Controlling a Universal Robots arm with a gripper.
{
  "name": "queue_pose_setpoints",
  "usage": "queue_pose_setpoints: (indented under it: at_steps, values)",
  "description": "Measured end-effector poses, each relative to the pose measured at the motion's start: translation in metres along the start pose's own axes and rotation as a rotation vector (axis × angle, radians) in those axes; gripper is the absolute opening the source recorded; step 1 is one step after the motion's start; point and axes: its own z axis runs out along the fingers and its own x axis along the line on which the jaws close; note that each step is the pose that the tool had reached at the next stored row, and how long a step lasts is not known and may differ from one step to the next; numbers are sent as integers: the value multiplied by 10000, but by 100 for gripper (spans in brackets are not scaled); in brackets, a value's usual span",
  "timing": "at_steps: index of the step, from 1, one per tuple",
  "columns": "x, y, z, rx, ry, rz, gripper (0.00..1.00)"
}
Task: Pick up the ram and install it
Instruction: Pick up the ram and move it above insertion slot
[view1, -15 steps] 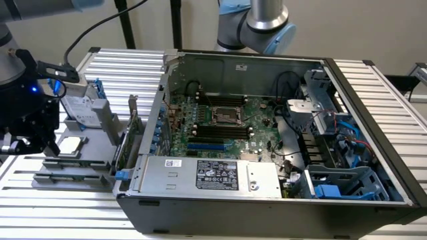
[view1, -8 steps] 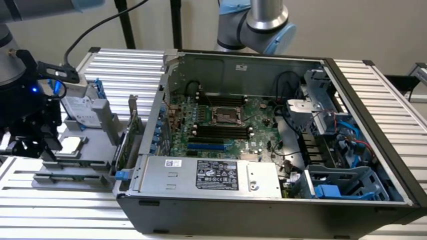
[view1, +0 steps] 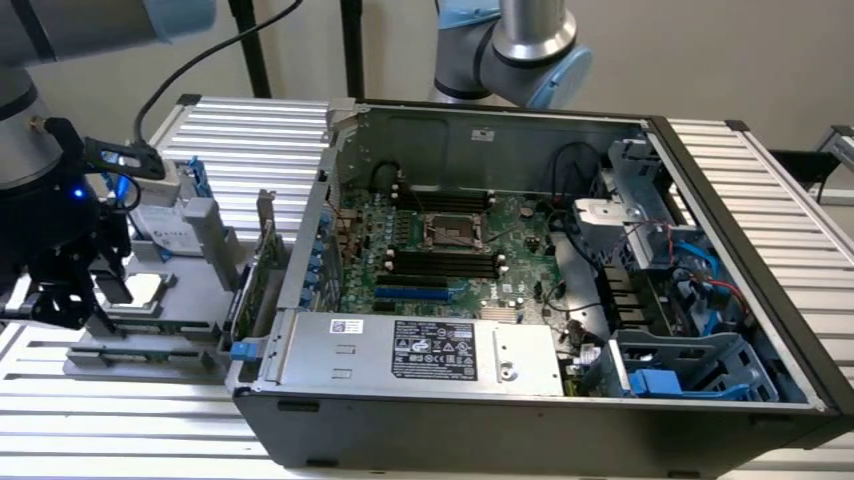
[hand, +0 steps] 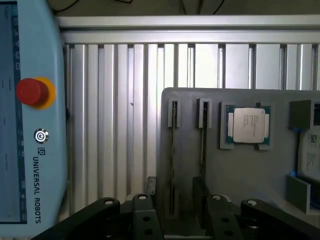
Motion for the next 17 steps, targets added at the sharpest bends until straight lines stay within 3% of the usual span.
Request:
queue_pose_setpoints:
  at_steps: [17]
  values:
    - [-11,-42,308,5,48,-136,42]
